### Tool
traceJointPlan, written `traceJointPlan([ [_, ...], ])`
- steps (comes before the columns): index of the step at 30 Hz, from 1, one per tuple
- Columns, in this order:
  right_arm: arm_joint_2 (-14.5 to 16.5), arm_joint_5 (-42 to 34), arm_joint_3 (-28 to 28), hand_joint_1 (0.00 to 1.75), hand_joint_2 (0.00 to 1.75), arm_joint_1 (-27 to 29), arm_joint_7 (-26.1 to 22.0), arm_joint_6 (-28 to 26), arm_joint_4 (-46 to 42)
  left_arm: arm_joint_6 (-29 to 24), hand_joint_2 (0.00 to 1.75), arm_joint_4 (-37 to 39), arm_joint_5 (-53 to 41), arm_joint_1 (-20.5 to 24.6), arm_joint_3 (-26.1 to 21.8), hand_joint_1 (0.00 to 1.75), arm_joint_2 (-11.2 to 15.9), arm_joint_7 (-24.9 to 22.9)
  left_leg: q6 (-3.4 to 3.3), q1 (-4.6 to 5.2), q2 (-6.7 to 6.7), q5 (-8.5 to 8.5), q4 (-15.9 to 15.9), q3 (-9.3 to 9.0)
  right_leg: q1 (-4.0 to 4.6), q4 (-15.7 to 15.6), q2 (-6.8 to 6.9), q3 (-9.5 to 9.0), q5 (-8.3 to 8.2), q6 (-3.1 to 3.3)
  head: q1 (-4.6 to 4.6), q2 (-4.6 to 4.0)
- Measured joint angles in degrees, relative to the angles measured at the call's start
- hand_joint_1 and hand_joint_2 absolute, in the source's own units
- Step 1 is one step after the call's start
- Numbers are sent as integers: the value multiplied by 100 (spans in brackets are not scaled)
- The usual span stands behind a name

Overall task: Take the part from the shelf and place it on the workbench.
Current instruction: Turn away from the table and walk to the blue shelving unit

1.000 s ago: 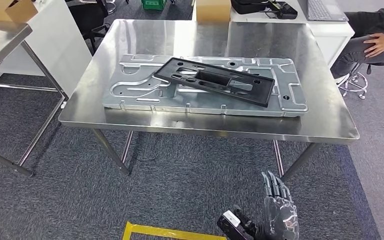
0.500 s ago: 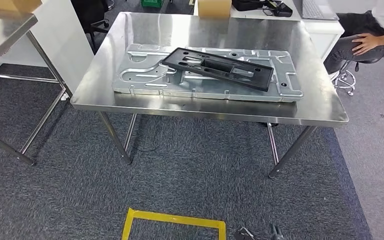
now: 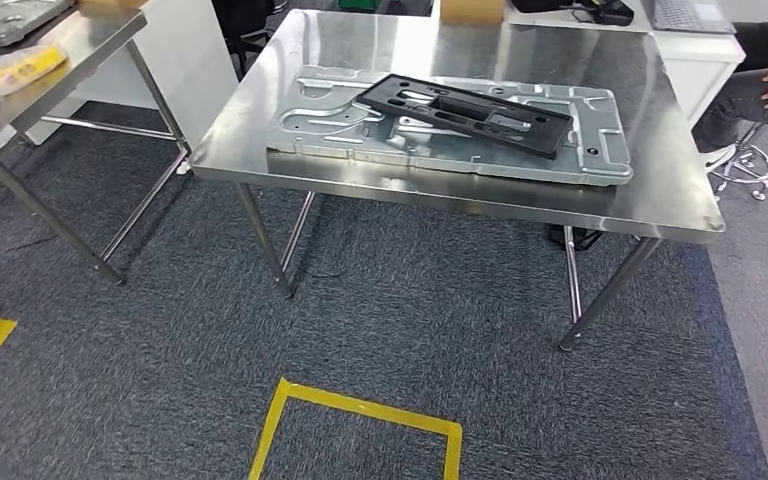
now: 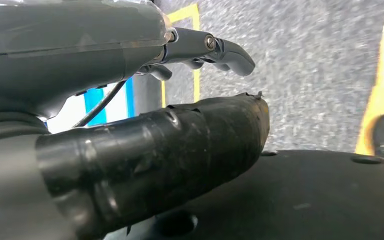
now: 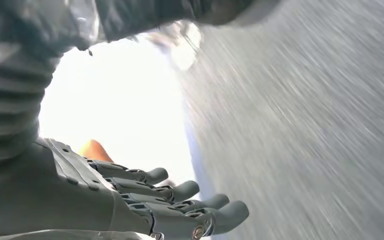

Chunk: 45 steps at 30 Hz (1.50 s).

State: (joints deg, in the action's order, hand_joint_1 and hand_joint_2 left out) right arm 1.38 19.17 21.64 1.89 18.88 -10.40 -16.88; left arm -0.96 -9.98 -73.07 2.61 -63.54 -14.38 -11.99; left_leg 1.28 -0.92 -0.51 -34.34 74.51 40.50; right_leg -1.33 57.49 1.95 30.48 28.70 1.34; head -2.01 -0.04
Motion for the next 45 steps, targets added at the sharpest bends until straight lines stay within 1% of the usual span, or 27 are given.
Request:
traceJointPlan([
  [1, 96, -137, -110, 0, 175, -3, 57, 88, 128, 4, 0, -1, -29, -4, 9, 0, 2, -3, 11, -8, 15, 95, 86, -73, 7, 17, 69, 75, -43, -7, 0, 0],
  [2, 186, -225, -202, 0, 175, -14, 95, 121, 219, 12, 0, -1, -65, -7, 21, 0, 5, -5, 9, -14, 36, 262, -43, -260, 12, 40, 130, 153, -84, -17, 0, 0],
  [4, 339, -293, -366, 0, 175, -53, 103, 160, 356, 35, 0, -1, -137, 0, 56, 0, 8, -29, -26, -3, 192, 448, -819, -918, 23, 100, 214, 254, -150, -52, 2, 0],
  [6, 418, -315, -497, 0, 175, -84, 57, 221, 463, 61, 0, -1, -195, 17, 109, 0, 9, -66, -103, 35, 353, 352, -1614, -1465, 36, 147, 294, 295, -217, -116, 3, 0],
  [7, 430, -322, -544, 0, 175, -93, 33, 258, 499, 71, 0, -1, -213, 24, 136, 0, 9, -75, -142, 55, 371, 291, -1802, -1559, 41, 153, 342, 309, -255, -151, 2, 0],
  [9, 430, -334, -616, 0, 175, -121, -6, 328, 566, 83, 0, -1, -239, 27, 170, 0, 13, -76, -238, 56, 296, 330, -1872, -1484, 33, 158, 404, 335, -316, -227, -1, 0],
  [10, 420, -342, -647, 0, 175, -130, -19, 356, 595, 85, 0, -1, -248, 27, 177, 0, 15, -71, -294, 52, 261, 387, -1882, -1430, 23, 209, 337, 365, -239, -261, -1, 0],
  [12, 397, -364, -705, 0, 175, -134, -28, 407, 650, 90, 0, -1, -254, 25, 182, 0, 26, -55, -406, 48, 204, 526, -1903, -1291, 8, 592, 71, 489, 214, -298, -4, 0],
  [14, 378, -376, -753, 0, 175, -133, -30, 450, 695, 95, 0, -1, -254, 25, 193, 0, 34, -43, -470, 83, 117, 670, -1888, -1102, 17, 1303, -133, 659, 754, -290, -6, 0],
  [15, 370, -377, -769, 0, 175, -133, -30, 461, 712, 97, 0, -1, -254, 23, 201, 0, 35, -39, -481, 102, 59, 741, -1871, -1000, 25, 1586, -168, 691, 858, -278, -4, 0],
  [16, 363, -378, -779, 0, 175, -134, -30, 466, 724, 98, 0, -1, -254, 22, 209, 0, 35, -37, -480, 115, -3, 805, -1843, -901, 35, 1694, -181, 646, 814, -261, -3, 0],
  [17, 359, -378, -786, 0, 175, -136, -30, 467, 730, 101, 0, -1, -254, 20, 216, 0, 35, -36, -471, 123, -61, 856, -1810, -810, 47, 1618, -193, 520, 675, -240, -3, 0],
  [19, 352, -377, -796, 0, 175, -141, -30, 475, 740, 102, 0, -1, -255, 22, 228, 0, 34, -36, -438, 127, -190, 949, -1715, -621, 70, 890, -359, -24, 404, -162, -2, 0],
  [21, 342, -375, -804, 0, 175, -140, -28, 511, 758, 101, 0, -1, -261, 31, 243, 0, 32, -37, -385, 135, -307, 1040, -1634, -487, 88, 122, -583, -494, 388, -98, 0, 0],
  [22, 338, -375, -807, 0, 175, -143, -27, 537, 765, 101, 0, -1, -268, 33, 254, 0, 31, -38, -352, 135, -357, 1090, -1625, -451, 99, -40, -629, -566, 433, -81, 1, 0],
  [24, 338, -376, -812, 0, 175, -160, -24, 603, 773, 105, 0, -1, -291, 22, 276, 0, 31, -40, -279, 132, -465, 1199, -1651, -414, 95, -100, -532, -535, 382, -55, -2, 0],
  [26, 340, -376, -822, 0, 175, -185, -25, 659, 777, 113, 0, -1, -309, 15, 291, 0, 33, -46, -227, 129, -392, 1048, -1535, -327, 62, -144, -380, -458, 262, 20, 12, 0],
  [29, 335, -376, -832, 0, 175, -173, -26, 688, 786, 129, 0, -1, -316, 15, 311, 0, 38, -51, -131, 65, -83, 230, -638, -72, 65, -157, -118, -262, 87, 74, 54, 0],
  [30, 333, -376, -833, 0, 175, -167, -26, 691, 790, 133, 0, -1, -317, 11, 315, 0, 39, -51, -90, 35, -33, 71, -277, -14, 71, -144, -26, -180, 34, 59, 56, 0],
  [32, 332, -376, -833, 0, 175, -172, -28, 694, 796, 136, 0, -1, -317, 8, 317, 0, 40, -51, -26, -22, 15, 194, -13, -131, 68, -95, 149, -7, -57, 24, 57, 0],
  [33, 332, -376, -833, 0, 175, -178, -29, 696, 797, 136, 0, -1, -317, 9, 319, 0, 40, -51, -7, -45, 52, 355, -186, -339, 63, -60, 222, 73, -92, 1, 57, 0],
  [35, 333, -376, -833, 0, 175, -195, -32, 697, 799, 135, 0, -1, -317, 32, 320, 0, 42, -51, -3, -62, 258, 460, -1040, -1043, 61, 25, 345, 182, -147, -56, 58, 0],
  [37, 333, -376, -833, 0, 175, -204, -36, 699, 800, 137, 0, -1, -319, 52, 321, 0, 42, -51, -59, -26, 419, 336, -1760, -1539, 63, 85, 454, 222, -209, -131, 53, 1],
  [39, 333, -376, -833, 0, 175, -213, -44, 718, 802, 141, 0, -1, -322, 41, 324, 0, 43, -49, -153, 18, 367, 331, -1921, -1550, 48, 96, 551, 243, -280, -213, 49, 1],
  [41, 323, -377, -834, 0, 175, -216, -57, 746, 806, 146, 0, -1, -331, 31, 326, 0, 47, -47, -265, 25, 291, 441, -1943, -1445, 9, 223, 362, 300, -124, -285, 49, 0],
  [43, 312, -386, -836, 0, 175, -196, -69, 766, 809, 149, 0, -1, -339, 32, 328, 0, 51, -48, -370, 36, 212, 573, -1957, -1303, -4, 706, -5, 442, 399, -303, 47, 0],
  [45, 309, -401, -841, 0, 175, -180, -78, 782, 809, 152, 0, -1, -343, 34, 334, 0, 51, -49, -422, 75, 97, 704, -1939, -1129, 20, 1373, -166, 592, 853, -277, 49, 0],
])
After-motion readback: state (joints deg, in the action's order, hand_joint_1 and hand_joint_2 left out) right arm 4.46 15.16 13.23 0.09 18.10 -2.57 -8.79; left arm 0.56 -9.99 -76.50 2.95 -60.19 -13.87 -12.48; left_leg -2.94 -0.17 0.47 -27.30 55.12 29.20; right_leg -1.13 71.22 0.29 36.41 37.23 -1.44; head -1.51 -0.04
